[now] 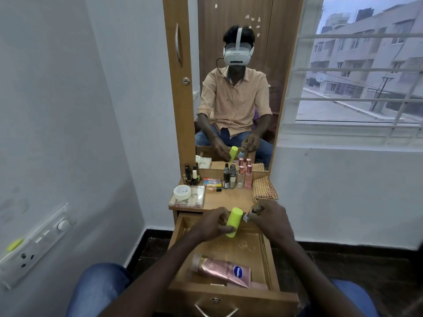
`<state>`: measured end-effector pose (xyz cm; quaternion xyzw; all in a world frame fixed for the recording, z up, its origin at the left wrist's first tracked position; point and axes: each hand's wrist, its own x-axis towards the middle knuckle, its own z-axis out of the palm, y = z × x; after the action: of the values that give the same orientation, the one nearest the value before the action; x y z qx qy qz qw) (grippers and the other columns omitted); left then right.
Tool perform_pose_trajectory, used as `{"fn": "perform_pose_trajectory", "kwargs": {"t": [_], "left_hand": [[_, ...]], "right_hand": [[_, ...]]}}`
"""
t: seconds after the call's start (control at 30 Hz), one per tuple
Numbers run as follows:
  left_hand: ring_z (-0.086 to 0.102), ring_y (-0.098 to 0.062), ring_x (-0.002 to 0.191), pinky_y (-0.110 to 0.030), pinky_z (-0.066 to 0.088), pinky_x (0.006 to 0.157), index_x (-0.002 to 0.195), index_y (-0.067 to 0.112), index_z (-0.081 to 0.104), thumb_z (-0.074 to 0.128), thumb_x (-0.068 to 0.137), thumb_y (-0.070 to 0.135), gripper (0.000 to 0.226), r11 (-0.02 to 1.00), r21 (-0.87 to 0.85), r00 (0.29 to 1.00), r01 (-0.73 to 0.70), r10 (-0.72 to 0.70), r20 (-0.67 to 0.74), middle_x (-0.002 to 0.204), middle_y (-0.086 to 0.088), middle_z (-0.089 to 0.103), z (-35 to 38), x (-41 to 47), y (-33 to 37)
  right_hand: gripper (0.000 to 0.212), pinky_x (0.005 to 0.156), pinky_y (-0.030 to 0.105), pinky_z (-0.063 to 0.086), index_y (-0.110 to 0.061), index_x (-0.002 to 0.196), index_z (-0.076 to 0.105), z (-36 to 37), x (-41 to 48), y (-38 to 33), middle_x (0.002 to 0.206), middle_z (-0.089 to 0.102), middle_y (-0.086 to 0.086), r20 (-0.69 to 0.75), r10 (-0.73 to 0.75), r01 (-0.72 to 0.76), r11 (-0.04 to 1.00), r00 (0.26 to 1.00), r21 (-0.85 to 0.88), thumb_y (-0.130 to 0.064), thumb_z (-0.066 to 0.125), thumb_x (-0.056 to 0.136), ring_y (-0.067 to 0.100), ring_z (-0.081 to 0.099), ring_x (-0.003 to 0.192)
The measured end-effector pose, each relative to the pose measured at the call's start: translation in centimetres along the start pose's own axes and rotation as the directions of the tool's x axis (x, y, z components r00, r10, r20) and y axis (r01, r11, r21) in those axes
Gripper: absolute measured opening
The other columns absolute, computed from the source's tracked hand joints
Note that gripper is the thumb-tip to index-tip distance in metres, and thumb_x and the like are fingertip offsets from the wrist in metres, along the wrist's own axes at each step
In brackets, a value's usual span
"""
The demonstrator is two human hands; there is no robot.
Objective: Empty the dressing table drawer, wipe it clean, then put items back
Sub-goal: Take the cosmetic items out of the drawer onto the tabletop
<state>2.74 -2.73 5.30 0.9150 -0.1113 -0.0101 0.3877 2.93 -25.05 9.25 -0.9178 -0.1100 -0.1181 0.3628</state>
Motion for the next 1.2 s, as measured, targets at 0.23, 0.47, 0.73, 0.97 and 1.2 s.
{"fn": "perform_pose_trajectory", "kwargs": {"t": [0.23, 0.47, 0.73, 0.97, 1.2], "left_hand": [[0.063, -0.013, 0.09, -0.033, 0.052, 0.073, 0.098, 0.021, 0.062, 0.084, 0.082, 0.034, 0.03, 0.99, -0.138, 0.933, -0.02, -0.031, -0.358, 0.099, 0.004, 0.066, -0.2, 4.0, 3.0], [0.058, -0.021, 0.109, -0.03, 0.037, 0.078, 0.121, 0.014, 0.062, 0.077, 0.09, 0.029, 0.038, 0.983, -0.115, 0.859, 0.144, -0.182, -0.478, 0.118, -0.004, 0.064, 1.1, 8.2, 3.7], [0.054, -0.022, 0.118, -0.032, 0.044, 0.092, 0.129, 0.014, 0.061, 0.075, 0.093, 0.027, 0.042, 0.98, -0.083, 0.844, 0.182, -0.199, -0.498, 0.126, -0.007, 0.059, 3.0, 10.8, 2.8], [0.056, -0.022, 0.116, -0.032, 0.046, 0.09, 0.13, 0.013, 0.062, 0.076, 0.092, 0.022, 0.042, 0.985, -0.07, 0.825, 0.16, -0.173, -0.538, 0.124, -0.007, 0.062, 3.7, 11.6, 2.8], [0.053, -0.018, 0.117, -0.022, 0.034, 0.084, 0.132, 0.014, 0.06, 0.073, 0.095, 0.022, 0.04, 0.982, -0.056, 0.803, 0.18, -0.179, -0.569, 0.127, -0.006, 0.06, 4.3, 11.8, 3.5]], "right_hand": [[0.013, 0.062, 0.021, 0.045, -0.014, 0.096, 0.079, -1.6, 5.3, -0.7, 0.093, 0.073, -0.001, -0.081, 0.003, -0.001, 1.0, 0.997, 0.03, -0.021, 0.083, 0.085, 0.008, 0.064, 0.079], [0.024, 0.076, 0.044, 0.062, -0.014, 0.105, 0.07, -0.6, 10.1, -0.3, 0.1, 0.075, 0.006, -0.026, -0.035, 0.034, 0.999, 0.999, -0.031, -0.016, 0.084, 0.085, 0.021, 0.07, 0.086], [0.034, 0.072, 0.042, 0.062, -0.016, 0.113, 0.06, 1.5, 12.5, 1.9, 0.099, 0.07, 0.004, 0.025, -0.059, 0.061, 0.993, 0.998, -0.103, -0.02, 0.083, 0.087, 0.018, 0.068, 0.083], [0.035, 0.07, 0.044, 0.061, -0.018, 0.11, 0.058, 2.4, 13.7, 3.0, 0.092, 0.069, 0.002, 0.038, -0.069, 0.073, 0.991, 0.997, -0.108, -0.021, 0.083, 0.086, 0.017, 0.067, 0.079], [0.031, 0.07, 0.046, 0.061, -0.018, 0.104, 0.058, 2.8, 14.2, 3.3, 0.088, 0.068, 0.002, 0.023, -0.07, 0.071, 0.994, 0.997, -0.082, -0.018, 0.083, 0.085, 0.019, 0.067, 0.077]]}}
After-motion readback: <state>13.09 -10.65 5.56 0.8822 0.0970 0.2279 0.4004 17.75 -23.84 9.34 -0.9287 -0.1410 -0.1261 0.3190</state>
